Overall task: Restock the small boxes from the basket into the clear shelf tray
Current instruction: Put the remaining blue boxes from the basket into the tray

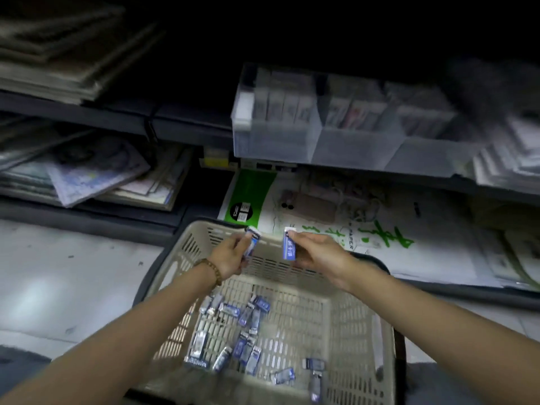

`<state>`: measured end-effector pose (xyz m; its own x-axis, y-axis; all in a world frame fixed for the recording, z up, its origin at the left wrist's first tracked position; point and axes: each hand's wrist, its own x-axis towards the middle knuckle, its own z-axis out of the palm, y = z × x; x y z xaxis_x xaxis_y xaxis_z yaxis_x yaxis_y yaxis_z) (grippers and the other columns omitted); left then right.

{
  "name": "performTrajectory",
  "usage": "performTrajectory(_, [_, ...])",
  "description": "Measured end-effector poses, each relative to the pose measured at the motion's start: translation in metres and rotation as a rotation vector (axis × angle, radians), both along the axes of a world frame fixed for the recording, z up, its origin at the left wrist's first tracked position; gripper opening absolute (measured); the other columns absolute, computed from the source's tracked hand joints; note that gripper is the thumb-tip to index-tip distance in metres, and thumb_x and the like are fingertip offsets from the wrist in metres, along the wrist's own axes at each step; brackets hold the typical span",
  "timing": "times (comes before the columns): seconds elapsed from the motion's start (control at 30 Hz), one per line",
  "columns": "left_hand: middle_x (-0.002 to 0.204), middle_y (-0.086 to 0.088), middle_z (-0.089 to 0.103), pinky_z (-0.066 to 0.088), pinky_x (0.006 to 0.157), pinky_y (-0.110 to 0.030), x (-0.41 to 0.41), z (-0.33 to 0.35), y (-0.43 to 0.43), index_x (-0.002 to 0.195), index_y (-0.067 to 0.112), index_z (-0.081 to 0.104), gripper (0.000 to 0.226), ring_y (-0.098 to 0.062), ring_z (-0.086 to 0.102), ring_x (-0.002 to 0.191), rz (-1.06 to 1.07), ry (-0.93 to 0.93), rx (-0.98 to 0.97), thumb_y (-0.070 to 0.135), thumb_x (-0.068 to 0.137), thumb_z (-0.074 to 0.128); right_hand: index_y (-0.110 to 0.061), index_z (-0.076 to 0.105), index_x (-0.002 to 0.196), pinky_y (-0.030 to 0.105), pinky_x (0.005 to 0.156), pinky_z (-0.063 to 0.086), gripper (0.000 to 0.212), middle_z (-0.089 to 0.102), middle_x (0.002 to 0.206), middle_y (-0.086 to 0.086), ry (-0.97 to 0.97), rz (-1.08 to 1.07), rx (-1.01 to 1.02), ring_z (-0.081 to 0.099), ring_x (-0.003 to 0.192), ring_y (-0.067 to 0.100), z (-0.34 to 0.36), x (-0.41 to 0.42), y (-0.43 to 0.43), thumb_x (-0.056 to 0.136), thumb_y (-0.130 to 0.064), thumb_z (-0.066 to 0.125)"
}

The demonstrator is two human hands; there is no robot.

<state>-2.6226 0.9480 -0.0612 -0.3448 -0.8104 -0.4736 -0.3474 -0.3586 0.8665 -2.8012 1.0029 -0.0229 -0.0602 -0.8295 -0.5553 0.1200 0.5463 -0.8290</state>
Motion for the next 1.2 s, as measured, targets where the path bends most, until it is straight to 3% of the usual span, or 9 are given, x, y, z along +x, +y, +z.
performTrajectory(0.1, [0.065, -0.005, 0.048, 0.028, 0.037, -0.015, 0.0, 0.046, -0.001, 0.082, 0.017, 0.051, 0.027, -0.002, 0.034, 0.034, 0.022, 0.077, -0.133, 0.032, 0.098, 0.036, -0.013, 0.072, 0.095, 0.015, 0.061, 0.049, 0.02, 0.069, 0.087, 0.0, 0.111, 0.029, -0.135, 0.058, 0.072, 0.009, 0.047, -0.007, 0.008, 0.09, -0.028, 0.06])
performTrajectory(0.2, [0.054, 0.006, 0.05, 0.029, 0.035, -0.013, -0.006, 0.076, 0.008, 0.08, 0.014, 0.051, 0.024, -0.001, 0.035, 0.035, 0.075, 0.264, -0.116, 0.025, 0.098, 0.039, -0.013, 0.069, 0.095, 0.014, 0.053, 0.046, 0.01, 0.067, 0.084, 0.005, 0.068, -0.01, -0.262, 0.056, 0.062, 0.007, 0.071, -0.005, 0.015, 0.088, -0.014, 0.062])
performTrajectory(0.37, [0.057, 0.012, 0.06, 0.042, 0.047, -0.014, -0.031, 0.111, 0.011, 0.089, 0.023, 0.061, 0.021, -0.001, 0.05, 0.047, 0.076, 0.408, -0.098, 0.027, 0.097, 0.042, -0.008, 0.064, 0.093, 0.018, 0.058, 0.053, 0.009, 0.066, 0.074, 0.008, 0.007, -0.032, -0.437, 0.061, 0.057, 0.009, 0.097, 0.005, 0.005, 0.088, -0.004, 0.059])
performTrajectory(0.5, [0.06, 0.011, 0.059, 0.041, 0.05, -0.016, -0.038, 0.121, 0.01, 0.095, 0.023, 0.064, 0.022, -0.002, 0.047, 0.05, 0.027, 0.48, -0.065, 0.025, 0.096, 0.043, -0.008, 0.067, 0.093, 0.017, 0.059, 0.053, 0.009, 0.068, 0.075, 0.004, 0.048, -0.107, -0.502, 0.063, 0.059, 0.006, 0.109, -0.004, 0.004, 0.086, -0.004, 0.062])
performTrajectory(0.63, [0.071, 0.006, 0.06, 0.045, 0.055, -0.015, -0.037, 0.125, 0.01, 0.1, 0.022, 0.066, 0.02, -0.003, 0.049, 0.056, -0.041, 0.498, -0.095, 0.027, 0.091, 0.049, -0.007, 0.067, 0.096, 0.016, 0.059, 0.053, 0.012, 0.07, 0.076, 0.002, 0.077, -0.095, -0.525, 0.064, 0.061, 0.005, 0.114, -0.008, 0.001, 0.084, -0.008, 0.066])
performTrajectory(0.73, [0.075, 0.012, 0.061, 0.047, 0.062, -0.014, -0.03, 0.13, 0.009, 0.108, 0.025, 0.065, 0.028, 0.0, 0.052, 0.063, -0.157, 0.413, -0.22, 0.033, 0.081, 0.06, -0.007, 0.067, 0.094, 0.017, 0.059, 0.053, 0.012, 0.071, 0.078, 0.003, 0.081, -0.103, -0.521, 0.065, 0.063, 0.007, 0.115, -0.008, 0.0, 0.083, -0.009, 0.068])
performTrajectory(0.9, [0.076, 0.017, 0.066, 0.045, 0.063, -0.013, -0.019, 0.138, 0.005, 0.119, 0.019, 0.059, 0.033, 0.005, 0.057, 0.068, -0.276, 0.38, -0.315, 0.019, 0.086, 0.061, -0.008, 0.064, 0.095, 0.017, 0.06, 0.054, 0.014, 0.069, 0.086, 0.008, -0.032, -0.126, -0.476, 0.066, 0.064, 0.009, 0.114, -0.007, -0.002, 0.081, -0.01, 0.068])
performTrajectory(1.03, [0.084, 0.007, 0.073, 0.049, 0.064, -0.013, -0.013, 0.147, -0.003, 0.108, 0.01, 0.049, 0.049, -0.001, 0.066, 0.075, -0.194, 0.391, -0.271, 0.03, 0.068, 0.069, -0.01, 0.062, 0.116, 0.018, 0.069, 0.055, 0.039, 0.071, 0.103, 0.01, -0.205, -0.026, -0.398, 0.068, 0.076, 0.01, 0.121, -0.006, -0.001, 0.078, -0.019, 0.066])
performTrajectory(1.2, [0.093, -0.001, 0.073, 0.05, 0.069, -0.014, -0.01, 0.156, -0.006, 0.103, 0.009, 0.054, 0.049, -0.009, 0.068, 0.083, -0.145, 0.447, -0.368, 0.03, 0.064, 0.074, -0.011, 0.06, 0.118, 0.02, 0.073, 0.055, 0.048, 0.069, 0.112, 0.011, -0.197, -0.006, -0.469, 0.068, 0.086, 0.015, 0.135, -0.004, 0.0, 0.072, -0.021, 0.069])
